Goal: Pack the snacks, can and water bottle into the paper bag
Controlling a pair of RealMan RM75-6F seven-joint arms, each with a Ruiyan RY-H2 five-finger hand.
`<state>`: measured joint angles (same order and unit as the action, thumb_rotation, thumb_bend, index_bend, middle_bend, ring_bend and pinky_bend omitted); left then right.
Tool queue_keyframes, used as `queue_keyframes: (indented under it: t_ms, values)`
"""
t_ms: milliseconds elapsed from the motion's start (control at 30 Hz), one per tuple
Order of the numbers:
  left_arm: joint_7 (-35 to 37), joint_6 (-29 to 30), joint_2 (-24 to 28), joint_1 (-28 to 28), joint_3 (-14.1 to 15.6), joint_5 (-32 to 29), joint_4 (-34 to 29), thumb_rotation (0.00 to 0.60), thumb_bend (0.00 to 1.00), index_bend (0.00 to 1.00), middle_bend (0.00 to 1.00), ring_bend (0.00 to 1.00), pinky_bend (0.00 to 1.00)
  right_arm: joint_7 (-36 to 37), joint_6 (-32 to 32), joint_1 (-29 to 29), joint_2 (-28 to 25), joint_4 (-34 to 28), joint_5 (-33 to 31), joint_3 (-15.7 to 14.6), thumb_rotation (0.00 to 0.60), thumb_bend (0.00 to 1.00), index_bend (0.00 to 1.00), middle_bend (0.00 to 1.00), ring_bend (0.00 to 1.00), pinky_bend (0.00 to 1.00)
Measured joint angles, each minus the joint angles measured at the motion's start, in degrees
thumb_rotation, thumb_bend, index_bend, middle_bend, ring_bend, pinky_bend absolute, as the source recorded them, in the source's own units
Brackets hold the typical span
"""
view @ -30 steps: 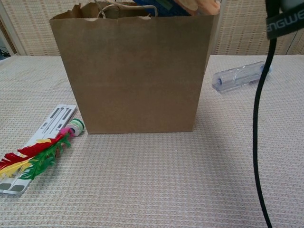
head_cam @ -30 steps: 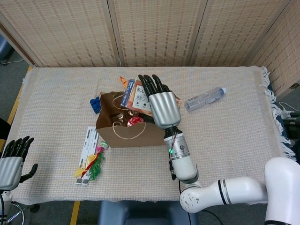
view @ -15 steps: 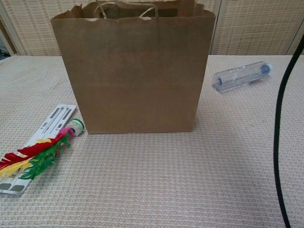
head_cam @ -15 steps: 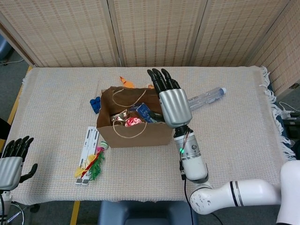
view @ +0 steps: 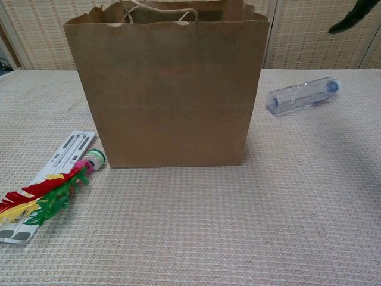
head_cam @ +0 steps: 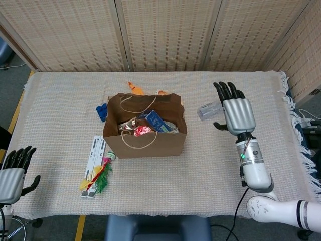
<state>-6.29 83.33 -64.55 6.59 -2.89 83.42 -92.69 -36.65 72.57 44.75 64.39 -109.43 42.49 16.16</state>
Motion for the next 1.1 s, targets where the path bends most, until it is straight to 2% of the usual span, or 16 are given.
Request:
queue_keyframes:
  t_ms: [167,433,500,600,800,967,1100]
  values:
    - [-0.2,0.1,-0.24,0.01,-0.19,-0.23,0.06,0.6,0.37,0.0,0.0,0.0,0.0,-1.1,-7.63,0.45,0.43,9.81,-3.39,-3.05,0.6,0.0,0.0,0.0,0.0,0.08]
    - [-0.11,0.33,-0.67,0.02,-0.53,-0.56,0.29,0.6,0.37,0.01,0.0,0.0,0.0,-4.41,-18.62,4.8,6.98,26.27,-9.86,-5.54,0.6,0.0,0.0,0.0,0.0,0.07]
    - [-0.07,0.38,-0.75,0.01,-0.59,-0.6,0.36,0.6,0.37,0.01,0.0,0.0,0.0,-5.04,-20.9,6.26,9.39,30.28,-10.96,-5.81,0.6,0.02,0.0,0.0,0.0,0.07]
    - [-0.05,0.4,-0.83,0.03,-0.65,-0.65,0.44,0.6,0.37,0.01,0.0,0.0,0.0,-5.66,-23.74,8.41,13.11,35.73,-12.08,-5.96,0.6,0.1,0.0,0.0,0.0,0.08]
    - [-0.17,0.39,-0.89,0.03,-0.72,-0.79,0.44,0.6,0.37,0.01,0.0,0.0,0.0,-7.95,-29.01,13.01,19.53,44.52,-14.92,-6.35,0.6,0.13,0.0,0.0,0.0,0.08]
    - [-0.02,0.34,-0.9,0.03,-0.81,-0.98,0.43,0.6,0.37,0.02,0.0,0.0,0.0,-9.74,-31.53,14.69,22.0,48.36,-16.89,-7.13,0.6,0.13,0.0,0.0,0.0,0.08]
    - [0.24,0.28,-0.87,0.06,-0.84,-1.01,0.45,0.6,0.37,0.02,0.0,0.0,0.0,-12.58,-35.75,16.58,25.3,55.62,-21.02,-8.64,0.6,0.13,0.0,0.0,0.0,0.08]
